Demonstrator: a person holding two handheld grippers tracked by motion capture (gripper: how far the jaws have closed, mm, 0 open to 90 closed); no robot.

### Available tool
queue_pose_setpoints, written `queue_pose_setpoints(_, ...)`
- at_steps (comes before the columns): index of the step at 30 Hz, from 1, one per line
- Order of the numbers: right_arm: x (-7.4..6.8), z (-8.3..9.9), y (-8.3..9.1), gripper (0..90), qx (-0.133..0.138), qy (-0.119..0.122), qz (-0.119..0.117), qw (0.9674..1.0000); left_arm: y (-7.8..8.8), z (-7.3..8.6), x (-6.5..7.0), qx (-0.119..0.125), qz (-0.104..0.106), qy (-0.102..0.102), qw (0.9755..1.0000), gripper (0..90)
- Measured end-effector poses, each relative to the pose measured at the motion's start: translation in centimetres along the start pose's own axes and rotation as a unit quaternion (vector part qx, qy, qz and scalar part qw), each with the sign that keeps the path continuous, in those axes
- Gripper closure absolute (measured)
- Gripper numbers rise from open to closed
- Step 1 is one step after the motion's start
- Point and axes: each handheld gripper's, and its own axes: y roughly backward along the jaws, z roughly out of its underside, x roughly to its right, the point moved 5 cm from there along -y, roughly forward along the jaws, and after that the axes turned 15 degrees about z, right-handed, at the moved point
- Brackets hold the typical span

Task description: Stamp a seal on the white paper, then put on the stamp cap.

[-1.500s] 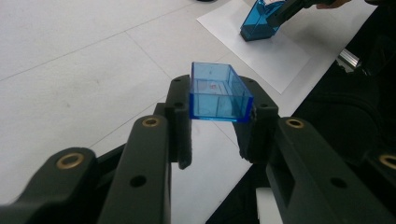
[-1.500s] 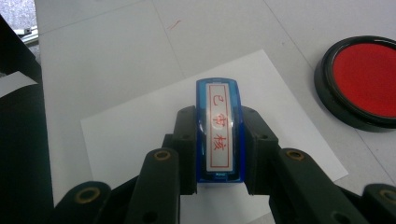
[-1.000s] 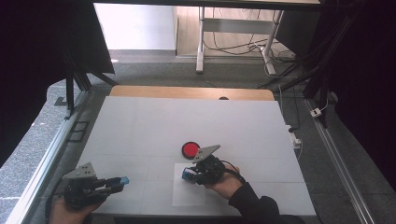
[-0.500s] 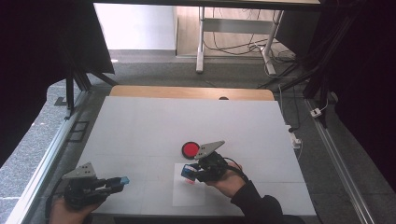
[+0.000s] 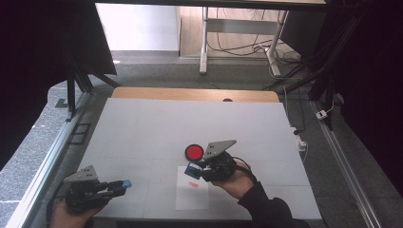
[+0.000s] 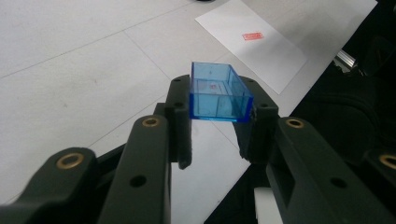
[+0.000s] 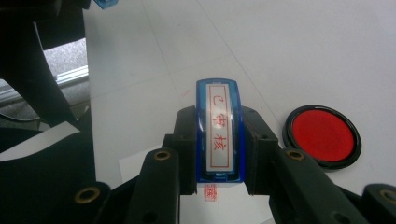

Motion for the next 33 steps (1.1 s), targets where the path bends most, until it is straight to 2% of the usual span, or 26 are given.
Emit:
queue_pose_setpoints(3, 0.0, -0.3, 0.4, 70.5, 0.005, -0.006, -0.003, 1.0000, 0.0, 0.0, 0.0, 0.000, 0.000, 0.000, 1.0000, 68.7)
queue_pose_setpoints(16, 0.2, -0.9, 1.7, 70.5, 0.028, -0.005, -0.005, 0.9996, -0.1, 0.0, 0.0, -0.003, -0.001, 0.000, 1.0000, 68.7)
queue_pose_setpoints(22, 0.2, -1.2, 2.0, 70.4, 0.032, -0.003, -0.008, 0.9995, 0.0, -0.4, 0.1, 0.003, 0.008, -0.003, 1.0000, 68.7)
queue_pose_setpoints(33, 0.1, -1.8, 2.6, 70.5, 0.044, -0.011, -0.018, 0.9988, -1.4, -2.4, 0.8, -0.018, 0.035, -0.039, 0.9984, 68.8)
